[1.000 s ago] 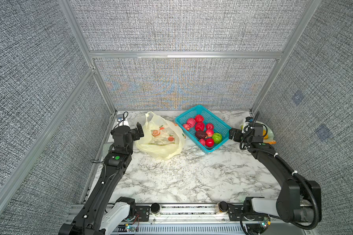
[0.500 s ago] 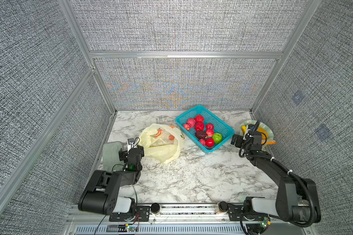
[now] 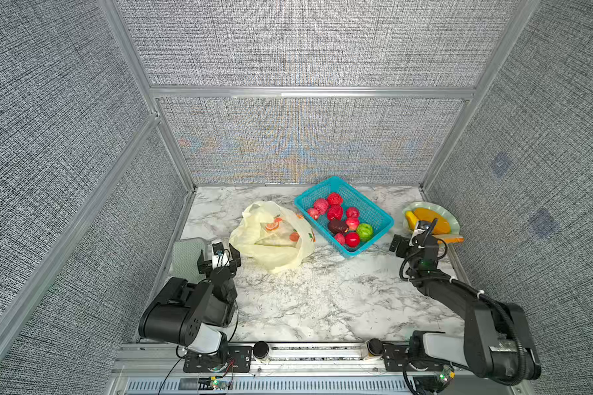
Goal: Untie the knot of a plastic bag & take out the apple
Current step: Reset both arms
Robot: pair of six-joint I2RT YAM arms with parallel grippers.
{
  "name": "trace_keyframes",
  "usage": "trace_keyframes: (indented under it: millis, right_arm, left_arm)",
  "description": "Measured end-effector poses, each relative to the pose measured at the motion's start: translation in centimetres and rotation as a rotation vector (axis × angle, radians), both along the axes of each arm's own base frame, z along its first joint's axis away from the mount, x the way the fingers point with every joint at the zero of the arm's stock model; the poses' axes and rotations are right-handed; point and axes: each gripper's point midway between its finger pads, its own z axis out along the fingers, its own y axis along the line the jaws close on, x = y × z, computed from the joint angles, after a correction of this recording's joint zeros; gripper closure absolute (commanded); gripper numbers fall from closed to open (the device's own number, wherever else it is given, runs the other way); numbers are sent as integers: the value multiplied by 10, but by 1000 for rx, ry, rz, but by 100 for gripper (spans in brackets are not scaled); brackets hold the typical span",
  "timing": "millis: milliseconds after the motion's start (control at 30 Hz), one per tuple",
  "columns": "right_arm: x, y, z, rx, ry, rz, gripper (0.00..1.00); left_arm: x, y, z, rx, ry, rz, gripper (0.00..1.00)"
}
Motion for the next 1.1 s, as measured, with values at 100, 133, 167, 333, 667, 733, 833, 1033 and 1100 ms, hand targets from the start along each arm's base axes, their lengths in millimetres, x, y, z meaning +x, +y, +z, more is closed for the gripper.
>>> trace_keyframes:
  millis: [100, 133, 167, 333, 667, 733, 833, 1033, 1100]
  right_arm:
    - [-4, -1, -22, -16, 24, -1, 1]
    - [-3, -1, -24, -23, 31, 1, 1]
    - [-1, -2, -20, -28, 20, 1, 1]
    - [7, -5, -8, -54, -62, -5, 1]
    - [6, -2, -29, -73, -85, 18, 1]
    - [9, -2, -25, -73, -99, 18, 1]
    - [12, -1, -22, -76, -111, 22, 1]
    - [10, 1, -19, -81, -126, 28, 1]
    - [10, 1, -19, -83, -125, 29, 1]
  left_arm:
    - [7, 0, 12, -10, -44, -24, 6]
    - [14, 4, 17, -31, -59, -20, 6]
    - [21, 7, 22, -40, -68, -13, 6]
    - [25, -1, 5, -52, -14, -79, 3]
    - [37, -1, 4, -79, 4, -108, 2]
    - [38, -2, 3, -82, 11, -116, 0]
    - [39, -2, 1, -83, 17, -117, 0]
    - [35, -2, -3, -83, 28, -119, 0]
    - [35, -2, -3, -83, 28, -120, 1]
